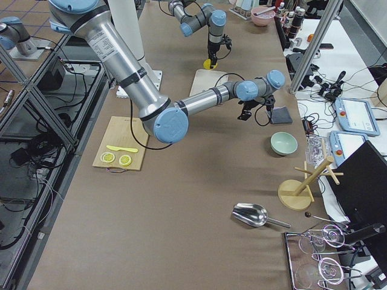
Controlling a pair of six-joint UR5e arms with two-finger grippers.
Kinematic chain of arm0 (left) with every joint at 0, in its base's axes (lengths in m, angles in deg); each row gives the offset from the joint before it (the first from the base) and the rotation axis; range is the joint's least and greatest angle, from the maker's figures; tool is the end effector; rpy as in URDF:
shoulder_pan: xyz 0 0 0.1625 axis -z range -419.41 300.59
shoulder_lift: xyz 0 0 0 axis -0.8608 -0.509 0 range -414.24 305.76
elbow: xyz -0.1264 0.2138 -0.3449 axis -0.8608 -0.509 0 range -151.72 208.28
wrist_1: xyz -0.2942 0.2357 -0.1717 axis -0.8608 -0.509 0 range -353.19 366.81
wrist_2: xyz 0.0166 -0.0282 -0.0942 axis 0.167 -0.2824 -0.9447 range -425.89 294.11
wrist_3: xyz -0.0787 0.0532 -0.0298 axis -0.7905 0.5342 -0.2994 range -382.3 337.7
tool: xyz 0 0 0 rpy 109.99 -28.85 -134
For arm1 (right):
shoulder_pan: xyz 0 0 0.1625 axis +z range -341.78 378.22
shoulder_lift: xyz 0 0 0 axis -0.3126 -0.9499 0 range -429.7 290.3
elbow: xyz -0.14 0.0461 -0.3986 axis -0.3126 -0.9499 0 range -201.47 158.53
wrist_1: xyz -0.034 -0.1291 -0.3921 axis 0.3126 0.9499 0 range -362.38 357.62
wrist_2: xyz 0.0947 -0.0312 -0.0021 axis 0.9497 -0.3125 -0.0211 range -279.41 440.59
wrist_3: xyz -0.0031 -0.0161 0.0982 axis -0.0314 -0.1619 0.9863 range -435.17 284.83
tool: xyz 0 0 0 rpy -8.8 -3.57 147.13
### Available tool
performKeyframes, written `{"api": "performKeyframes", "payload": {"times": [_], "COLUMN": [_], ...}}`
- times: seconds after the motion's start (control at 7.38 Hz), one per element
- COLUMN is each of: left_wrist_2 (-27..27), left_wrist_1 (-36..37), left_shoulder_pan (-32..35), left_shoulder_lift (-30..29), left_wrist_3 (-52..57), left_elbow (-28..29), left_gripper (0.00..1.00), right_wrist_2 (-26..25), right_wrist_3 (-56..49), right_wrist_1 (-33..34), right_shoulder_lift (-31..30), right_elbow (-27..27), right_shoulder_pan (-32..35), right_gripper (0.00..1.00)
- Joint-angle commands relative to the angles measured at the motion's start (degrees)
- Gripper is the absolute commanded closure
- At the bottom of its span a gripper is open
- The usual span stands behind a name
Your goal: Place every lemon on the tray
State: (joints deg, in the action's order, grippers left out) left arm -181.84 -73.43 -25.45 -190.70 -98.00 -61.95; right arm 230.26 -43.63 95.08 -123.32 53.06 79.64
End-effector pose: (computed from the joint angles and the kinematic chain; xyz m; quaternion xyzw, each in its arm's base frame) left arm 0.5393 -0.4714 0.1816 -0.0682 0.3687 -0.0877 0.9229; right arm -0.3062 -0.6612 0.3903 -0.1596 -0.4786 -0.0360 0.8627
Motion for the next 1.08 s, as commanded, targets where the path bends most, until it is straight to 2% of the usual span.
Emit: {"api": "performKeyframes", "payload": {"times": [0.0, 0.14, 0.27, 0.41, 0.54, 0.68, 0.95], "left_wrist_2": [3.96, 5.29, 5.30, 5.39, 5.31, 5.31, 5.22], "left_wrist_1": [-4.99, -7.28, -8.00, -8.00, -8.00, -7.92, -7.92], "left_shoulder_pan": [-3.53, -4.42, -4.42, -4.42, -4.34, -4.08, -3.90], "left_shoulder_lift": [0.14, 0.66, 0.84, 0.84, 0.84, 0.84, 0.84], "left_wrist_3": [-0.76, -0.76, -0.68, -0.59, -0.50, -0.33, -0.24], "left_elbow": [4.78, 6.28, 6.73, 6.73, 6.39, 6.03, 5.51], "left_gripper": [1.00, 1.00, 0.79, 0.35, 0.02, 0.02, 0.02], "right_wrist_2": [-1.91, -4.19, -4.56, -5.26, -6.40, -6.93, -11.23], "right_wrist_3": [-0.08, -1.30, -6.70, -9.28, -9.91, -9.92, -10.01], "right_wrist_1": [8.35, 8.10, 7.84, 7.31, 4.09, -1.95, -7.61], "right_shoulder_lift": [-8.05, -11.13, -16.30, -21.31, -24.92, -27.66, -33.81], "right_elbow": [11.20, 14.65, 19.38, 23.86, 25.30, 25.14, 25.05], "right_shoulder_pan": [4.13, 5.19, 5.11, 5.11, 5.98, 6.60, 10.19], "right_gripper": [0.01, 0.01, 0.01, 0.01, 0.01, 0.01, 0.01]}}
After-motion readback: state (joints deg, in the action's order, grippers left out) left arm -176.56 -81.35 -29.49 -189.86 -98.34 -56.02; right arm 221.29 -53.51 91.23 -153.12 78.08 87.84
